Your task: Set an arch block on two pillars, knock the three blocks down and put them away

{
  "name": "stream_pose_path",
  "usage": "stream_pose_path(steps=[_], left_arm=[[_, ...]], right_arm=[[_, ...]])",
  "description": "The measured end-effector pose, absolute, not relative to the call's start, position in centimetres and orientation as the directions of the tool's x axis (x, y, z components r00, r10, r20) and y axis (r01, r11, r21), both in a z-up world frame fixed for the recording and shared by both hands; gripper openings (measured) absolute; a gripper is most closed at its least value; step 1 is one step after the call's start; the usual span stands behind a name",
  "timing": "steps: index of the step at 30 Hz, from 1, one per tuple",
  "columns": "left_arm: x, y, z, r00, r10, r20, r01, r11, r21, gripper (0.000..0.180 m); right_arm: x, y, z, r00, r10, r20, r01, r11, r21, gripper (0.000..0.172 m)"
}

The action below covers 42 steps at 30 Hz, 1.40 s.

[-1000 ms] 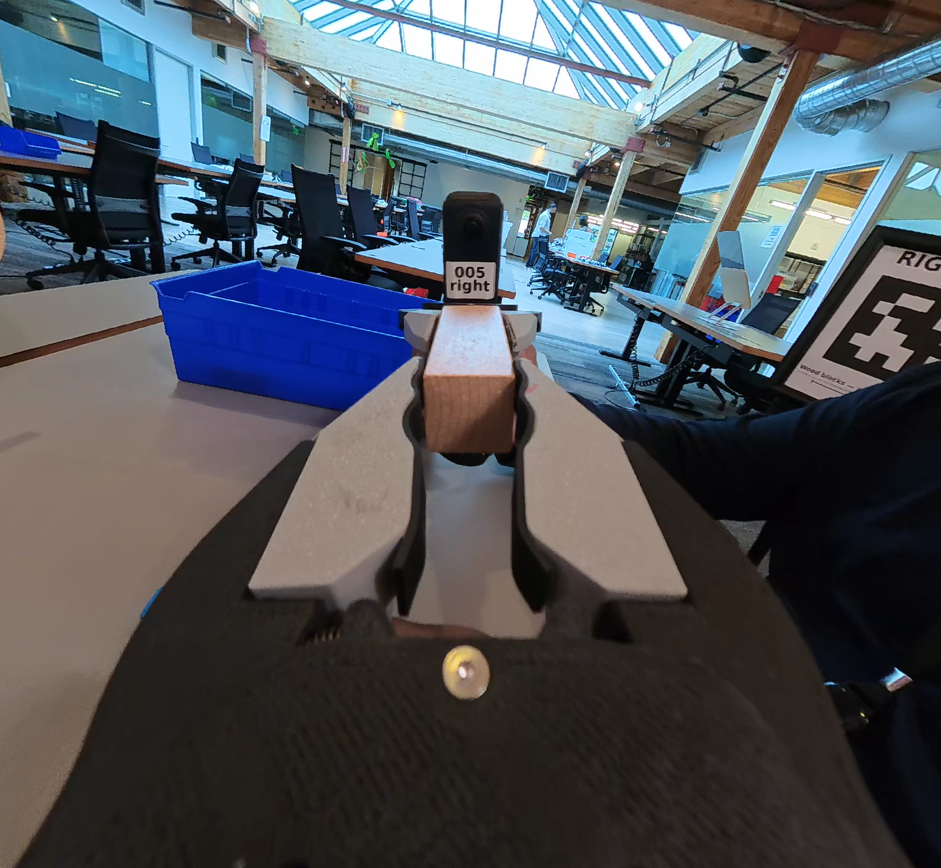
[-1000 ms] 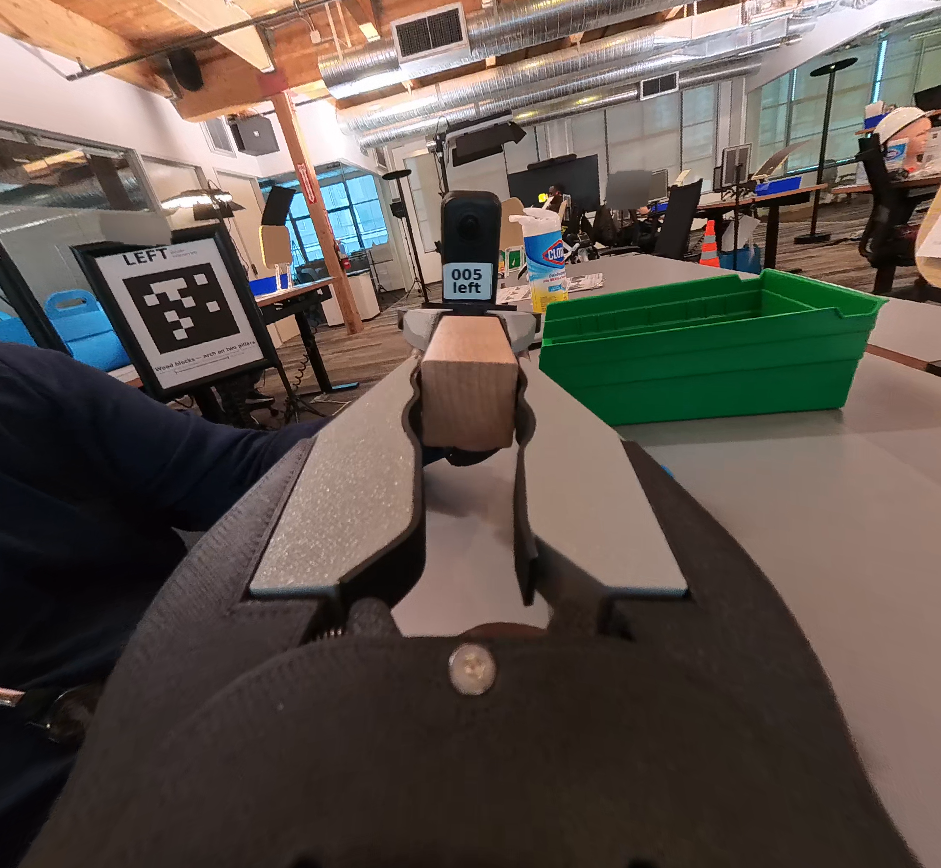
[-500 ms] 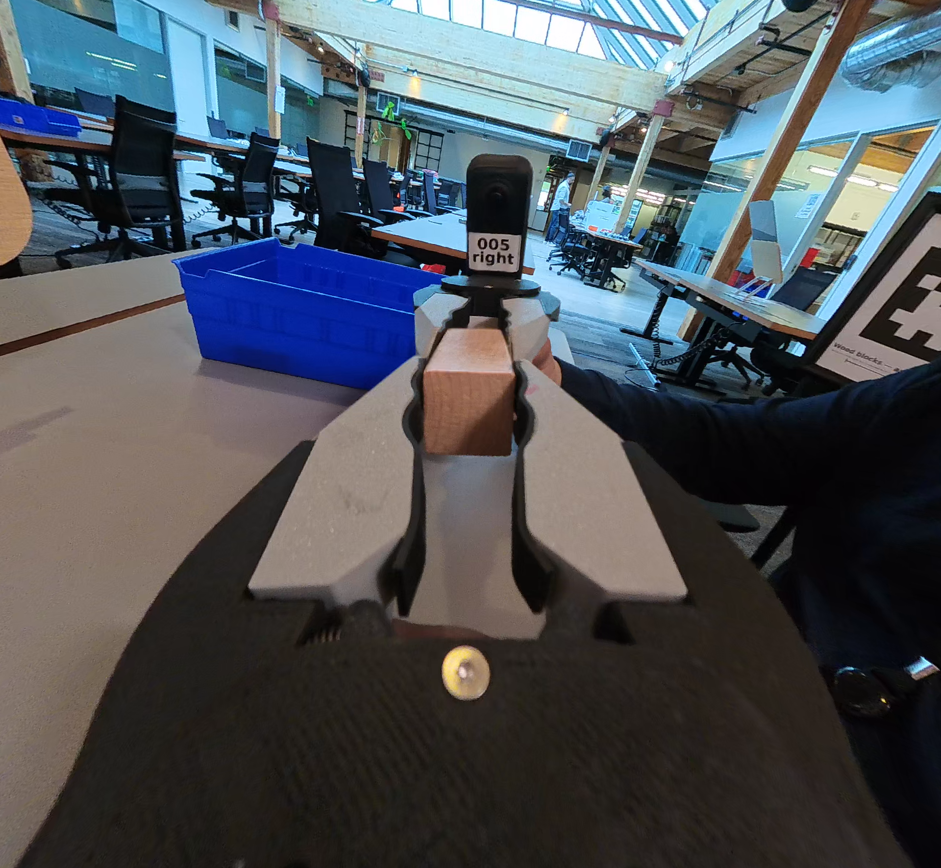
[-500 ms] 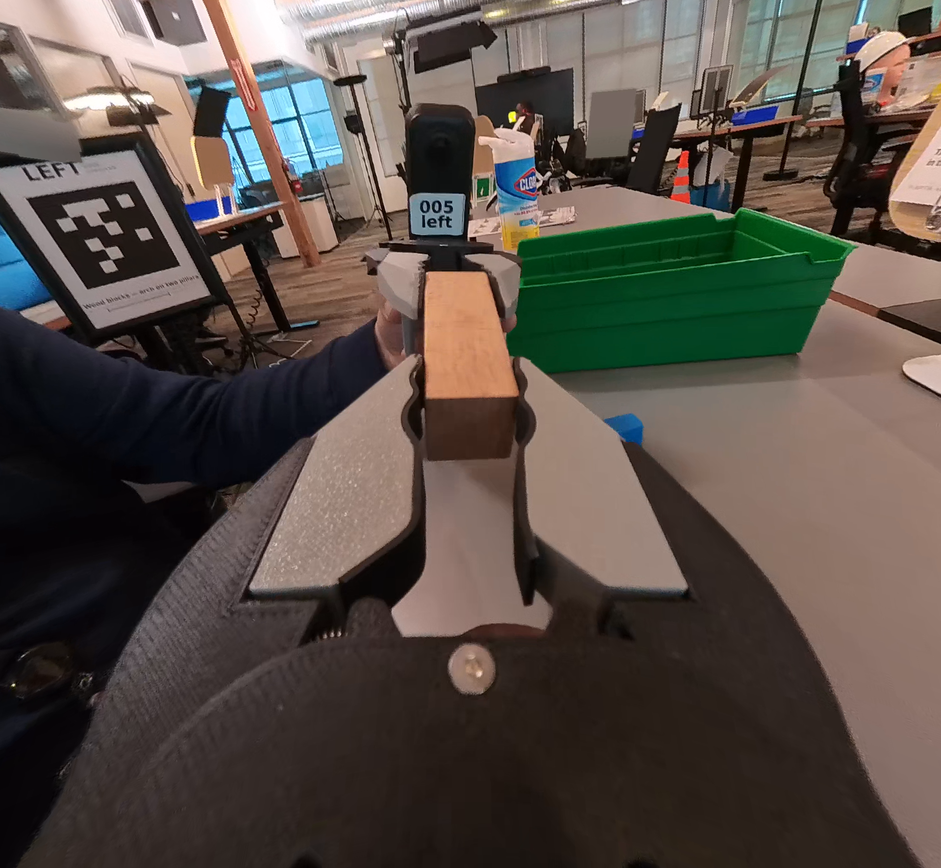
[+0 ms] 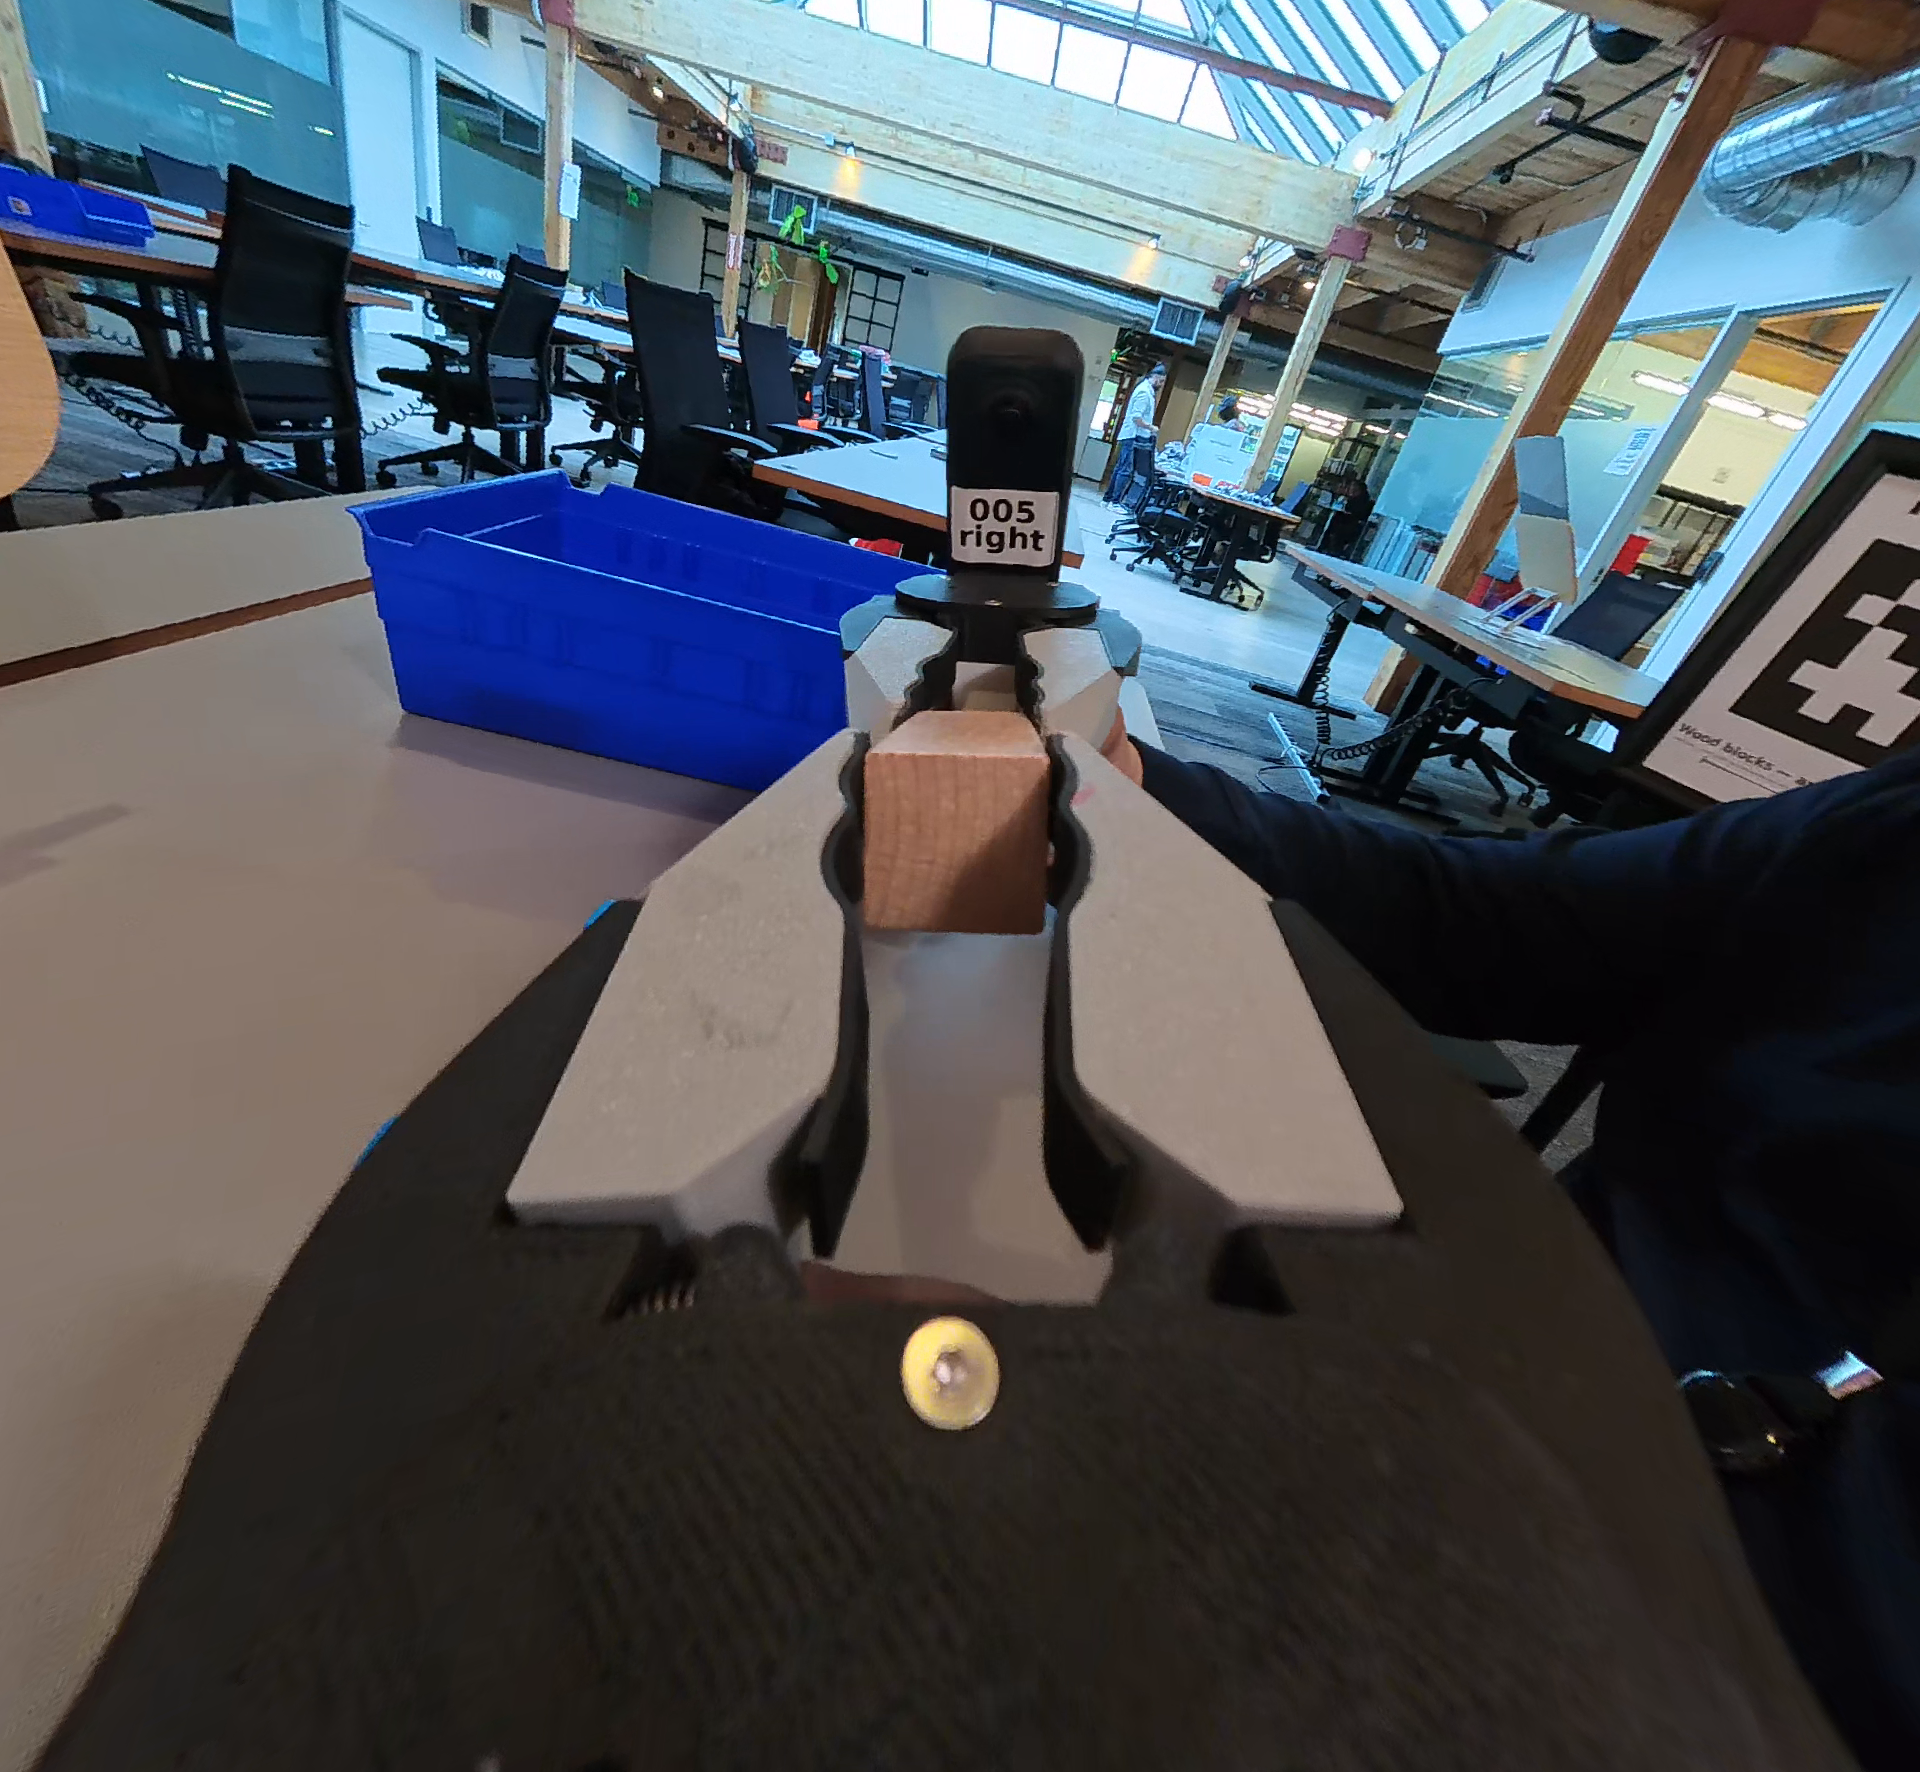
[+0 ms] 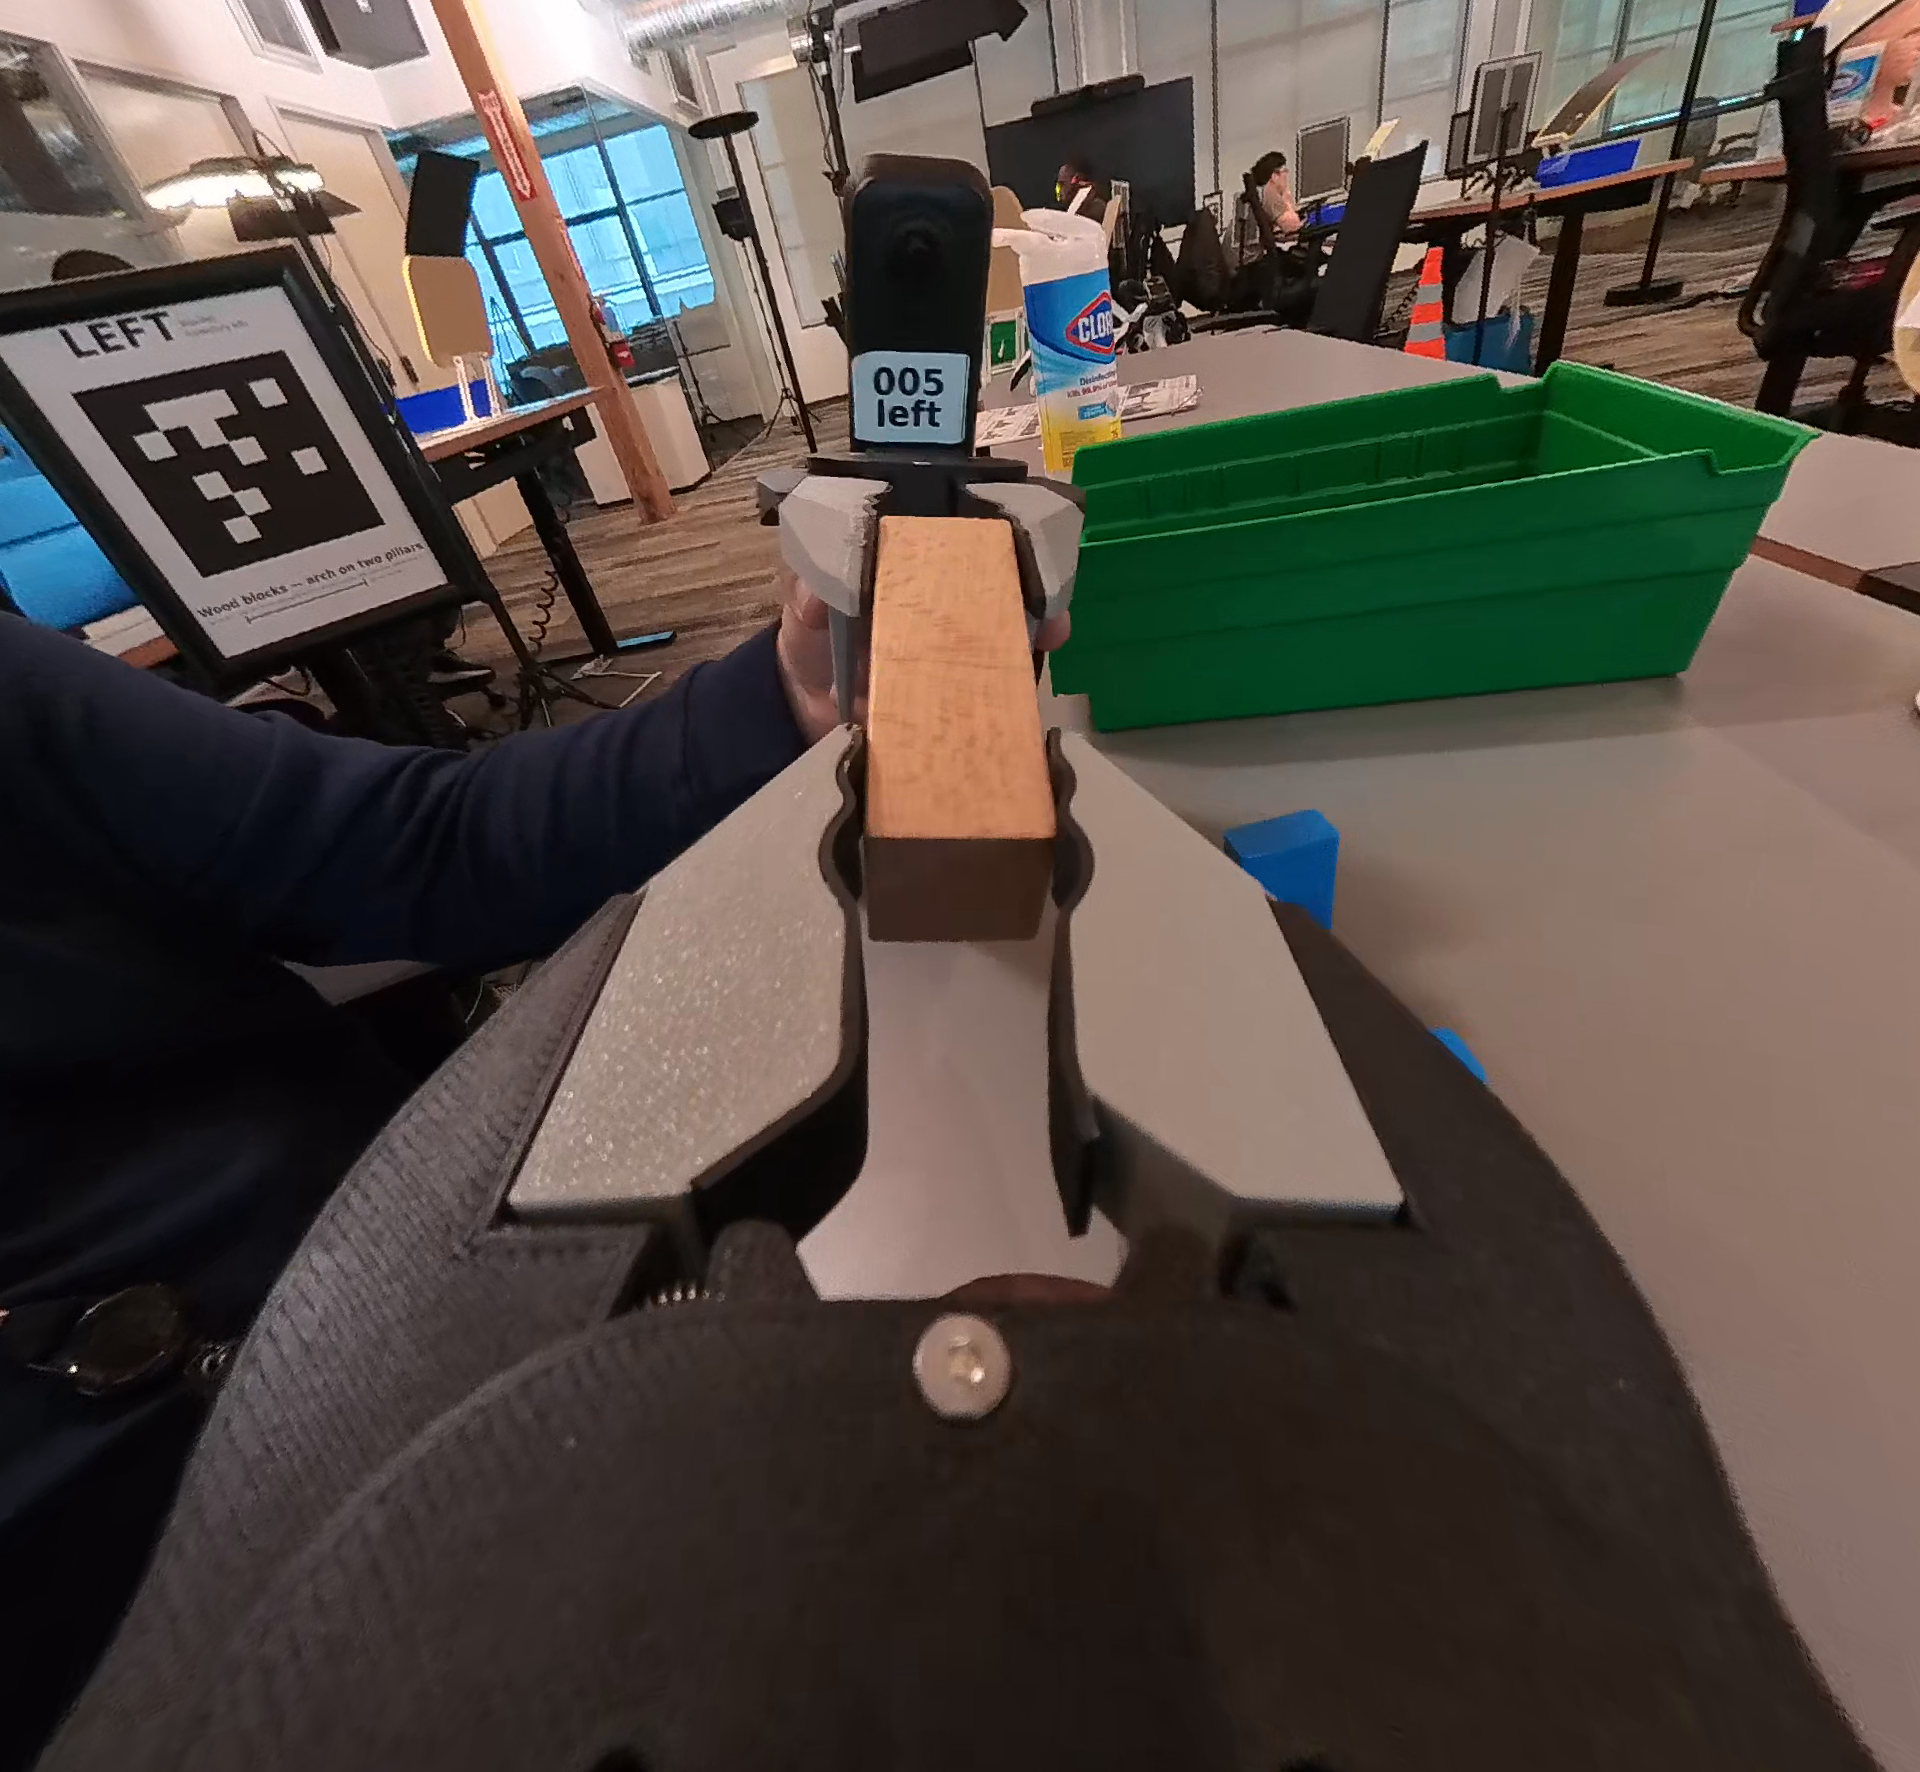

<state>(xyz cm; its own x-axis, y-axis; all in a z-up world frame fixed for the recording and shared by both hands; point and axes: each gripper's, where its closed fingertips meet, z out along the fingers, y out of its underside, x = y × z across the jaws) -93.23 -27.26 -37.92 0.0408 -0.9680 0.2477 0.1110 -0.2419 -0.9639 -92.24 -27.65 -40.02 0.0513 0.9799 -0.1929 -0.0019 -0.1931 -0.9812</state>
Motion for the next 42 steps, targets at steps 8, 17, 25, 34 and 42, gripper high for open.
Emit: stream_pose_path(steps=[8, 17, 25, 34, 42], left_arm=[[-92.7, -27.7, -38.5, 0.035, -0.972, 0.232, 0.074, -0.229, -0.971, 0.031], [-92.1, -28.0, -39.4, 0.026, -0.973, 0.227, 0.024, -0.227, -0.974, 0.031], [-92.0, -28.1, -39.8, 0.029, -0.974, 0.223, -0.004, -0.223, -0.975, 0.031], [-91.7, -28.0, -40.4, 0.036, -0.974, 0.224, -0.022, -0.225, -0.974, 0.032], [-91.6, -27.9, -40.1, 0.036, -0.972, 0.230, 0.002, -0.230, -0.973, 0.031]], right_arm=[[-92.8, -28.1, -40.7, 0.024, 0.976, -0.215, 0.030, -0.215, -0.976, 0.034], [-93.0, -28.6, -42.2, 0.029, 0.984, -0.175, 0.139, -0.177, -0.974, 0.034], [-93.3, -28.8, -44.2, 0.047, 0.991, -0.125, 0.264, -0.133, -0.955, 0.034], [-92.7, -28.5, -42.8, 0.054, 0.990, -0.134, 0.194, -0.142, -0.971, 0.030], [-93.0, -28.4, -43.2, 0.076, 0.992, -0.097, 0.221, -0.111, -0.969, 0.030]])
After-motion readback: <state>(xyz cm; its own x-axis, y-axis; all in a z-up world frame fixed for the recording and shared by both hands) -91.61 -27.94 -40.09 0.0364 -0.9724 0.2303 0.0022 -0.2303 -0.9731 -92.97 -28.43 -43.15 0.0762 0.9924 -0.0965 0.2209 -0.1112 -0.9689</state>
